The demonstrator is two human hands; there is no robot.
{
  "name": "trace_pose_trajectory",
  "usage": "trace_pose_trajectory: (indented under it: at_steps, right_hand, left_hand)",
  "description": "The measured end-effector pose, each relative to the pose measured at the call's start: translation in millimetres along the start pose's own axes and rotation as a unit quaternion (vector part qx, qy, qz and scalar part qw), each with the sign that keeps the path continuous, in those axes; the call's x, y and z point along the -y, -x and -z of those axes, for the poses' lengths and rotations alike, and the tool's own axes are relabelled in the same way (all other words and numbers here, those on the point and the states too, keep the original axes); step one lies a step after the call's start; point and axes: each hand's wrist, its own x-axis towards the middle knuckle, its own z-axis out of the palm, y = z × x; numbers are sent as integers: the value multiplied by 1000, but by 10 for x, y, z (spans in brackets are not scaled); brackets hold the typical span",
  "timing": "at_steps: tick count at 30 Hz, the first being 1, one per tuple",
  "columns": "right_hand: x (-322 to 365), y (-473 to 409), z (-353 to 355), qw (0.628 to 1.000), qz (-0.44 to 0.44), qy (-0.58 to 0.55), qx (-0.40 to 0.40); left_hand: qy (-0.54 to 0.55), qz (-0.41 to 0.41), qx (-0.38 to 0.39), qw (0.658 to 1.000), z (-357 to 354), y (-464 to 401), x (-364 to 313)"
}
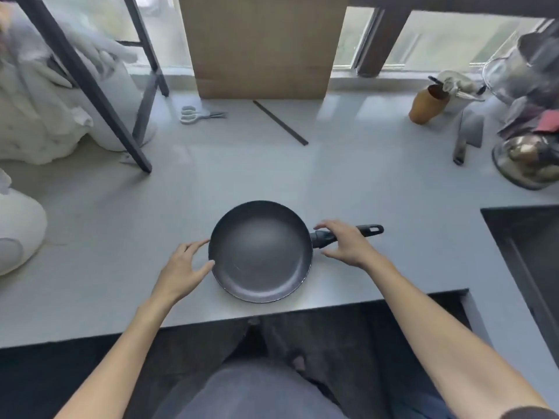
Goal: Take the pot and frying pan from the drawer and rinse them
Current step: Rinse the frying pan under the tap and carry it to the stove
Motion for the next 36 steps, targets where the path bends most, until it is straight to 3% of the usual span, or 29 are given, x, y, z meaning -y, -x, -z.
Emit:
trace_pose_trajectory:
  at_steps: [3, 8, 18, 27, 36]
  right_hand:
    - [-85, -180, -53, 998, 3, 54, 25]
    - [-204, -336, -105, 995, 19, 91, 41]
    - [-567, -49, 49, 996, -19, 18, -80]
    - [-1969, 1323, 985, 960, -140, -24, -243]
    - [-3618, 2960, 1421, 861, -334, -105, -370]
  left_hand:
    - [62, -2, 48, 997, -56, -108, 178]
    - [192, 3, 58, 980, -148, -212, 267]
    - [146, -39, 36, 988, -257, -384, -231]
    - [85, -254, 83, 960, -953, -737, -2354]
    - [-8, -414, 186, 891, -2570, -890, -4986]
